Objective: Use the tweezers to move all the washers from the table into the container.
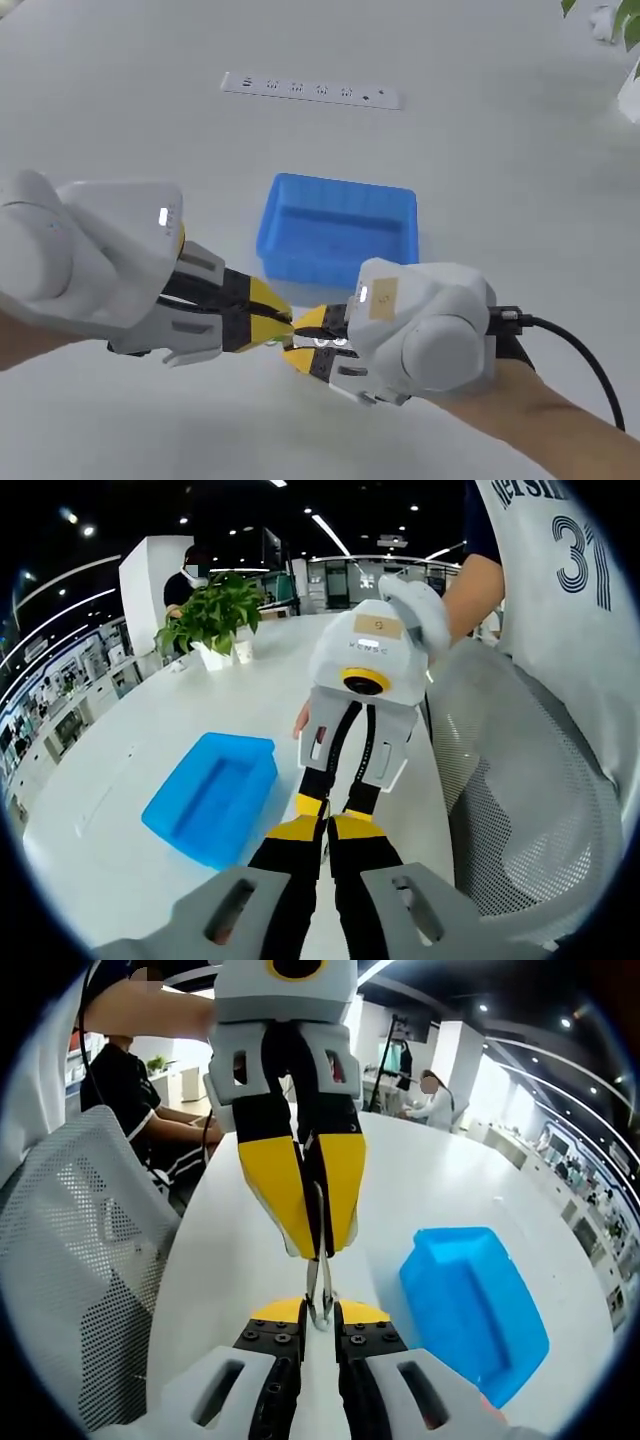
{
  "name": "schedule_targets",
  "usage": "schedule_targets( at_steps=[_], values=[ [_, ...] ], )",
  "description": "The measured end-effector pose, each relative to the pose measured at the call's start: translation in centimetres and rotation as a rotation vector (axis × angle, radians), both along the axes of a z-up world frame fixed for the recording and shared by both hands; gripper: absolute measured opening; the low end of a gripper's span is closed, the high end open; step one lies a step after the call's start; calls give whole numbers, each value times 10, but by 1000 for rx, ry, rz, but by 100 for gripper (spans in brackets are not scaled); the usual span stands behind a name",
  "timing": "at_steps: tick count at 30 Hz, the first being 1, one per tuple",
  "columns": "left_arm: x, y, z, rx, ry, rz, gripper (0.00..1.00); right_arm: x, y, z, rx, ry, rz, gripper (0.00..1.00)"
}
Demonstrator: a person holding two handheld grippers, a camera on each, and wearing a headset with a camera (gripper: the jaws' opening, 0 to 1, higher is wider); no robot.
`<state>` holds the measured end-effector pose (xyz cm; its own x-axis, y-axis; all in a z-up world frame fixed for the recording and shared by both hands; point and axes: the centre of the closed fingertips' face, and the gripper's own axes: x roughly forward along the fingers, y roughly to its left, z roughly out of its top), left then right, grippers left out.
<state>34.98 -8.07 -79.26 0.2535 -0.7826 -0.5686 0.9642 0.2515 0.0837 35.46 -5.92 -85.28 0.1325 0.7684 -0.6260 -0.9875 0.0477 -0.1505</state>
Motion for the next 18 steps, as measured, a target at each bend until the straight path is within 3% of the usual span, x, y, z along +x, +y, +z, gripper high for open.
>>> schedule_targets(
  at_steps=[18],
  values=[
    [-2,-3,1,-23,57,4,7,-3,-1,-4,-14,19,2,12]
  ],
)
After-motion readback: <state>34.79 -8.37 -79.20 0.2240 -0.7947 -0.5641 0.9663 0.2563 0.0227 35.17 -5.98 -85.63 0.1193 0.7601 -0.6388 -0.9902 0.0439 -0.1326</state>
